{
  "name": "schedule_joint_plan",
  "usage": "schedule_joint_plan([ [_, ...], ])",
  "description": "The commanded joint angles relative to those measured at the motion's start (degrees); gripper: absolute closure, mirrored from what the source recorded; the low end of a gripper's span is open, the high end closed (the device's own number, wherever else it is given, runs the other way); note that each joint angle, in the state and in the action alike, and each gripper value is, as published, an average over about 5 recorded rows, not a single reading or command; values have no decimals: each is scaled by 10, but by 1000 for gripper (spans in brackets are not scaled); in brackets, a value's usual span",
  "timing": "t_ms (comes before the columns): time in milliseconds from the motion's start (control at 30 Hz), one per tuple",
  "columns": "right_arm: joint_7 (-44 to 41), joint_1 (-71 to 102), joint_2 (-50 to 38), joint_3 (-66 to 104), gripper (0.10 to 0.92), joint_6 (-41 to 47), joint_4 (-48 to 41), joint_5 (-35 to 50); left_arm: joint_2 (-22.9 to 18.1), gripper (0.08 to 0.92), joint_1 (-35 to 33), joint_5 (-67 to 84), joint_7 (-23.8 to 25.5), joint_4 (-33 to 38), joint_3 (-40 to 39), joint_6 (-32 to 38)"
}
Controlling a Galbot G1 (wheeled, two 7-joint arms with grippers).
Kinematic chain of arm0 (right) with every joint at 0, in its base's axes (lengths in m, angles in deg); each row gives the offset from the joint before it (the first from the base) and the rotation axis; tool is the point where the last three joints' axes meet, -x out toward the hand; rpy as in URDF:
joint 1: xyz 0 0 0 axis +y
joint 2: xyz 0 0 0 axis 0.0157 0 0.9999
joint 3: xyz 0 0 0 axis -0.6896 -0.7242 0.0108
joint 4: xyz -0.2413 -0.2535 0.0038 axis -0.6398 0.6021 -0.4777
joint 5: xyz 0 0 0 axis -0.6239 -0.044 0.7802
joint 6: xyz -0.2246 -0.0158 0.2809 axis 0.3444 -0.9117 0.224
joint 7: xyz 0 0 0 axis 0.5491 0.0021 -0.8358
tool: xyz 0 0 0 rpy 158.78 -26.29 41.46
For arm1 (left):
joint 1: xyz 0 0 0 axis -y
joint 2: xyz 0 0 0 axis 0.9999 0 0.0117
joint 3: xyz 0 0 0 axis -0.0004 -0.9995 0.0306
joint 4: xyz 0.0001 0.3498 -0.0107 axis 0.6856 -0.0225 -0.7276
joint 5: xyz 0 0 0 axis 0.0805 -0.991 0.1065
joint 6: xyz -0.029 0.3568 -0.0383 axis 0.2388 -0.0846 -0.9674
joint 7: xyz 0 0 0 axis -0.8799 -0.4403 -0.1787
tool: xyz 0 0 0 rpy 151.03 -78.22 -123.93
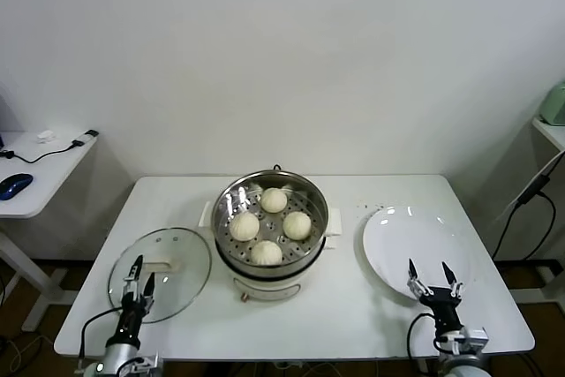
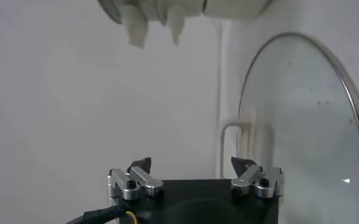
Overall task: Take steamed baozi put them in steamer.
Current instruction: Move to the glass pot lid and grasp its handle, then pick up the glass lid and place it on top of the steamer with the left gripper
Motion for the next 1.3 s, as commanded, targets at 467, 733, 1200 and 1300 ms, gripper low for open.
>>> schedule_joint_plan([
  [467,7,0,21,1,203,5,-1,-30,3,207,85,-43,-5,-81,-11,-17],
  [733,6,-2,23,-3,203,7,-3,-35,1,424,93,-36,-5,-102,-15,-24],
  [1200,6,0,24,-3,203,10,7,-41,-12,826,98,-33,-21,-121,-15,-29],
  [1300,6,3,23,-2,203,10,11,-41,-14,864,97,-33,-23,-118,-14,-29],
])
